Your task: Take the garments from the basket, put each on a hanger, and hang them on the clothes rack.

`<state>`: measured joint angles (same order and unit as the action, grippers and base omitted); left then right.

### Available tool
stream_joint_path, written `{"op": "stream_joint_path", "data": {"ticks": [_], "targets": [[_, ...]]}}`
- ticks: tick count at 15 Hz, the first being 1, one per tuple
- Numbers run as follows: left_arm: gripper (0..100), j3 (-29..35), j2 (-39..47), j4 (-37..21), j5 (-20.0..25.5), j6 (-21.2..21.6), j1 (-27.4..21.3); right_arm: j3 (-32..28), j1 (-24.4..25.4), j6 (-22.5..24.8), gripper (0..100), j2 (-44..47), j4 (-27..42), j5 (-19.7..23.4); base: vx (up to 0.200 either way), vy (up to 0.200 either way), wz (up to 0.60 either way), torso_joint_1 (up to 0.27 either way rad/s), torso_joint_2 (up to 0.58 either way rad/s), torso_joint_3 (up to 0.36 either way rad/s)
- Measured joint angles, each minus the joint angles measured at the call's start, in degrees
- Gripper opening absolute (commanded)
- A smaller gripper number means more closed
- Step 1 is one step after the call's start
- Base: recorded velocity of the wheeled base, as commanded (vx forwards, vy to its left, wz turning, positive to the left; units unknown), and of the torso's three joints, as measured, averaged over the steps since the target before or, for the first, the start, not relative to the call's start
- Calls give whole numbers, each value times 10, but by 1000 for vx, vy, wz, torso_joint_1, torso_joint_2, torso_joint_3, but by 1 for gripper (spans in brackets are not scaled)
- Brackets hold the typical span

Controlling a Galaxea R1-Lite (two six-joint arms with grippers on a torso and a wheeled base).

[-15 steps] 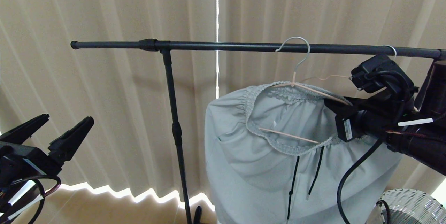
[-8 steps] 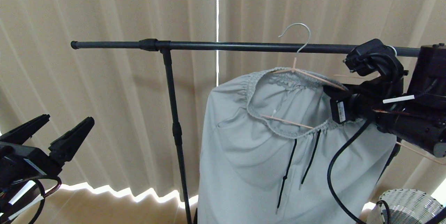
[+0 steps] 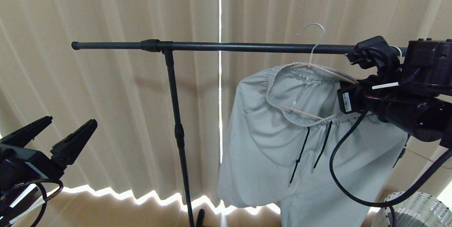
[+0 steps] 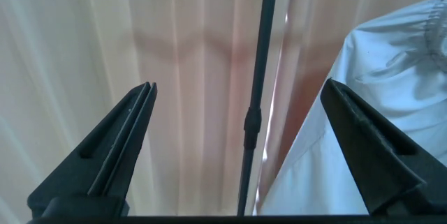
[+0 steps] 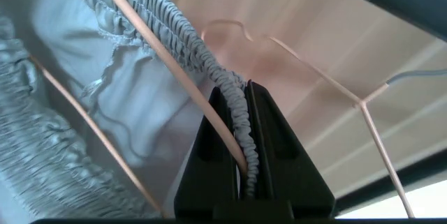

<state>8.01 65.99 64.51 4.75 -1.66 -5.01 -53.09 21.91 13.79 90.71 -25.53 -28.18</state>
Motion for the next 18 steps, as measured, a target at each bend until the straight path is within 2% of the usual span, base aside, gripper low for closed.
{"op": "stream_joint_path", "data": {"ticks": [3,8,18], "targets": [[100,0,-1,1,0,0,0,-18,-11,1,0,24,3,-33,0,0,0,0,0,0],[100,-1,0,0,0,1,-1,-33,-9,1,0,65,-2,-38,0,0,0,0,0,0],[100,-2,0,0,0,1,-1,-30,58,1,0,82,-4,-38,0,0,0,0,0,0]]}}
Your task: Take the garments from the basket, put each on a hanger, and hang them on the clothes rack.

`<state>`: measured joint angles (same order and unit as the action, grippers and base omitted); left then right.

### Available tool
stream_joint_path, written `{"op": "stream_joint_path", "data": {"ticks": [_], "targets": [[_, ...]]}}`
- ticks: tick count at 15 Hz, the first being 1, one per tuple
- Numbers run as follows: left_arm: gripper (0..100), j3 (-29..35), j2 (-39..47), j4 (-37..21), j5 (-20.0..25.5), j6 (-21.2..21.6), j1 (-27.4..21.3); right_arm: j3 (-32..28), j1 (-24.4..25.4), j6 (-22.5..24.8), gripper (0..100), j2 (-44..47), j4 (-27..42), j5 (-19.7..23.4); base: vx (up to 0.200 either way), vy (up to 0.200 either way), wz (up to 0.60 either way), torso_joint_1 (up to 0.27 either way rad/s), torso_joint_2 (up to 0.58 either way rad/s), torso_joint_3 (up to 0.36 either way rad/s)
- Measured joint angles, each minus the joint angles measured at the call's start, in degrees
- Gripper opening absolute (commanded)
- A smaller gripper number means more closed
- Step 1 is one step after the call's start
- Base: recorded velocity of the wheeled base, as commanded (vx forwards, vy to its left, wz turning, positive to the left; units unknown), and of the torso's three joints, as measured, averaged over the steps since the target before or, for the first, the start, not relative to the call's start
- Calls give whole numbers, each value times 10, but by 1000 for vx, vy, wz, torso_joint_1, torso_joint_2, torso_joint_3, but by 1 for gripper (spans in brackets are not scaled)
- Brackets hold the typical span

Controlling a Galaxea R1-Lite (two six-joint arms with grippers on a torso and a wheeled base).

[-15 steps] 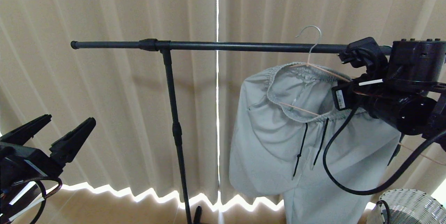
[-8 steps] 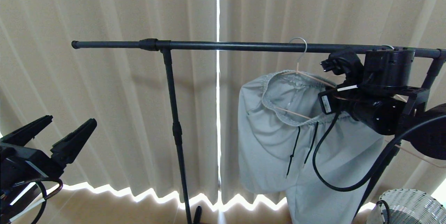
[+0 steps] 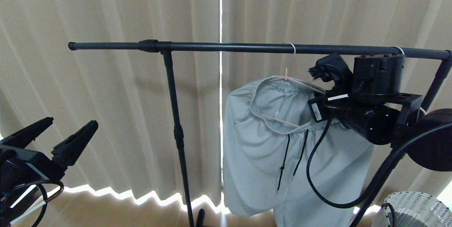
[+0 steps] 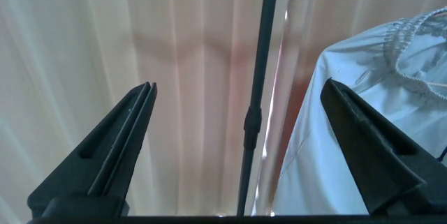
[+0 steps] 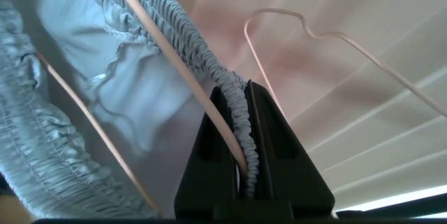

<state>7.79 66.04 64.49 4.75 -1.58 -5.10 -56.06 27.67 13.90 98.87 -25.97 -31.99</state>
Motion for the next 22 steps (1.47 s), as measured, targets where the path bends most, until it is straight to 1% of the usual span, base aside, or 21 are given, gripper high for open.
{"op": "stream_joint_path", "data": {"ticks": [2,3,8,10,12,13,16,17,21,22], "targets": [[100,0,0,0,0,0,0,0,2,0,0,0,1,0,0,0,0,0,0,0],[100,0,0,0,0,0,0,1,2,0,100,0,2,0,0,0,0,0,0,0],[100,0,0,0,0,0,0,8,4,-5,100,-2,-5,5,0,0,0,0,0,0],[100,0,1,0,0,0,0,10,5,-5,100,-4,-25,7,0,0,0,0,0,0],[100,-1,1,0,0,0,0,20,6,-4,100,-5,-55,29,0,0,0,0,0,0],[100,-1,1,0,0,0,0,28,7,-4,100,-5,-71,50,0,0,0,0,0,0],[100,-6,1,0,0,0,0,50,13,-3,100,-6,-122,69,0,0,0,0,0,0],[100,-8,0,-1,0,1,0,57,15,-3,100,-6,-132,82,0,0,0,0,0,0],[100,-15,-4,0,-1,17,-1,74,16,-4,100,-7,-175,148,0,0,0,0,0,0],[100,-18,-9,0,-1,19,-1,81,16,-5,100,-11,-213,166,0,0,0,0,0,0]]}}
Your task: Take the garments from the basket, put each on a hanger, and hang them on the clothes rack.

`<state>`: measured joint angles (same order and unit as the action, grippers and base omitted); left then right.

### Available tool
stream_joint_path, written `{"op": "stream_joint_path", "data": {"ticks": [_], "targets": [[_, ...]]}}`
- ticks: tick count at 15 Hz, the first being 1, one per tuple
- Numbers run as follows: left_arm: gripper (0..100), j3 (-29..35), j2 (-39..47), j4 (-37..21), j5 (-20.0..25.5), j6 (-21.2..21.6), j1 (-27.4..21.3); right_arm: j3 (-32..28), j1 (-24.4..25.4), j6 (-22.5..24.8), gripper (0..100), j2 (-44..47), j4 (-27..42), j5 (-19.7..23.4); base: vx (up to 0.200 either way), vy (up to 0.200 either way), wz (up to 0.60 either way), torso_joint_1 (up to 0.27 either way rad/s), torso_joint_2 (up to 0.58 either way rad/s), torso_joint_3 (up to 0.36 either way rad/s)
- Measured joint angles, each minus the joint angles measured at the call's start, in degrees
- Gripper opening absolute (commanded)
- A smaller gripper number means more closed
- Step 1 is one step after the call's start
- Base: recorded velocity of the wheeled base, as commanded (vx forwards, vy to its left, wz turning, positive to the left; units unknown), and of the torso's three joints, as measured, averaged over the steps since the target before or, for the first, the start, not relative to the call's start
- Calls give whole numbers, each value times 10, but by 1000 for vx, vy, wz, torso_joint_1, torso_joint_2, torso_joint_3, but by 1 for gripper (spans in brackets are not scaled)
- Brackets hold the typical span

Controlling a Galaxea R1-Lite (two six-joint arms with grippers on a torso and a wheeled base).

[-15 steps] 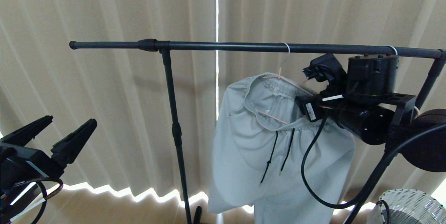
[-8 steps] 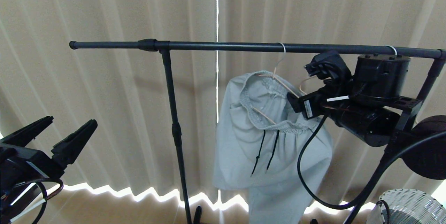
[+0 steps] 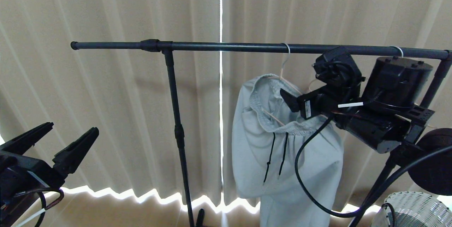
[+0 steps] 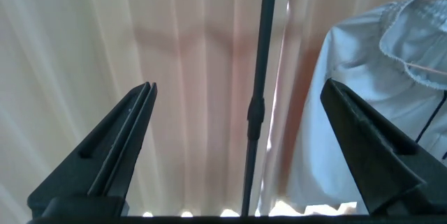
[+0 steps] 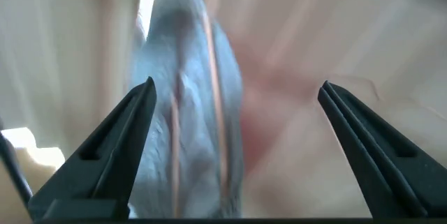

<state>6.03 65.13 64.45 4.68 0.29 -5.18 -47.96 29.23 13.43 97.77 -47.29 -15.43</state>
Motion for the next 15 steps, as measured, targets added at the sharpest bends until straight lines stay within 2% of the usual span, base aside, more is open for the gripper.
{"op": "stream_joint_path", "data": {"ticks": [4,9,12,13,15], "targets": [[100,-3,-11,-1,-1,0,2,80,0,-2,100,-54,-39,11,0,0,0,0,0,0],[100,-19,-1,-22,-3,0,14,213,-4,-10,100,-205,-40,35,0,0,0,0,0,0],[100,-25,-5,-24,-7,38,22,328,-11,-10,100,-296,-16,44,0,0,0,0,0,0],[100,-25,-5,-27,-9,56,29,346,-18,-10,100,-315,-2,46,0,0,0,0,0,0],[100,-27,-3,-45,-10,63,37,361,-47,-11,100,-331,8,55,0,0,0,0,0,0]]}}
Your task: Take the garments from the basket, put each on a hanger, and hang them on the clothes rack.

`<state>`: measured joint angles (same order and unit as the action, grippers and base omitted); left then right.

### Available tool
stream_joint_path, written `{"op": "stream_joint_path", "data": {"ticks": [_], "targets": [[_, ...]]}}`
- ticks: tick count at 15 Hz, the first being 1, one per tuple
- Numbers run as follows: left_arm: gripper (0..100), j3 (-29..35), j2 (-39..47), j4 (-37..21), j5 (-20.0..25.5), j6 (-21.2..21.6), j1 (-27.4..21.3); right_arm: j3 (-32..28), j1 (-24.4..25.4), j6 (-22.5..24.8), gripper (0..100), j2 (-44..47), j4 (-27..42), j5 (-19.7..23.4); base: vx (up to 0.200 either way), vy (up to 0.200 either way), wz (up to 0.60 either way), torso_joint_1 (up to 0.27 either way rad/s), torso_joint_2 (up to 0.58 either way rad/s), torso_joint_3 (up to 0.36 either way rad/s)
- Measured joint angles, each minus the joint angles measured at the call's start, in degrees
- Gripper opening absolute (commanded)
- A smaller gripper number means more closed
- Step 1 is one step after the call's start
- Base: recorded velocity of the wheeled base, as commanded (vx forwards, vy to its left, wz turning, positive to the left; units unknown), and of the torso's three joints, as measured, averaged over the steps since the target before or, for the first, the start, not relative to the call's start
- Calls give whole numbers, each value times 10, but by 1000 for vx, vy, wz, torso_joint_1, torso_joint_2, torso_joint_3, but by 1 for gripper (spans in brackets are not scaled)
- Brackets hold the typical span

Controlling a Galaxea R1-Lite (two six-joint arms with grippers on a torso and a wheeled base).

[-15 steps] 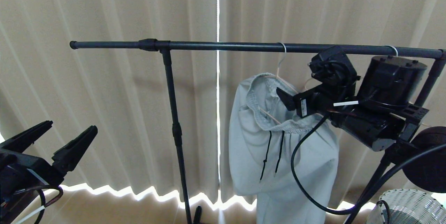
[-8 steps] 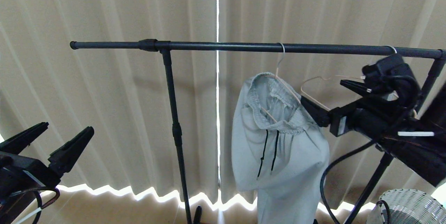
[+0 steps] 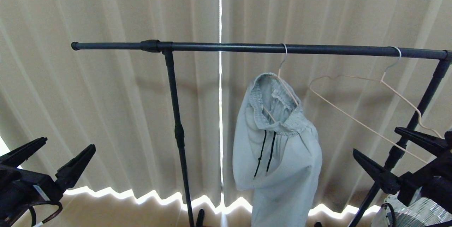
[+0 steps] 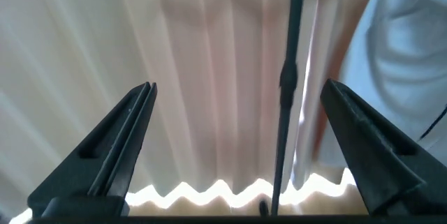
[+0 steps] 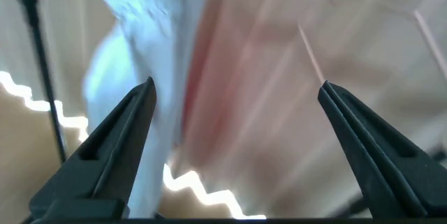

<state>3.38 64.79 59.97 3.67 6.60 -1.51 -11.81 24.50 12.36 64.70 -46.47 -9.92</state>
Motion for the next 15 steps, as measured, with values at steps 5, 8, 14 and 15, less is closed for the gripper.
{"op": "stream_joint_path", "data": {"ticks": [5,8,14,15], "targets": [[100,-18,0,-18,0,2,4,26,-94,24,100,7,2,68,0,0,0,0,0,0],[100,-26,-2,-18,0,3,5,38,-101,53,100,8,1,67,0,0,0,0,0,0],[100,-33,-3,-18,0,6,7,53,-102,55,100,19,-3,69,-200,0,0,2,1,5],[100,-33,-3,-18,0,7,7,54,-102,58,100,23,-2,69,-200,0,0,2,-2,2]]}}
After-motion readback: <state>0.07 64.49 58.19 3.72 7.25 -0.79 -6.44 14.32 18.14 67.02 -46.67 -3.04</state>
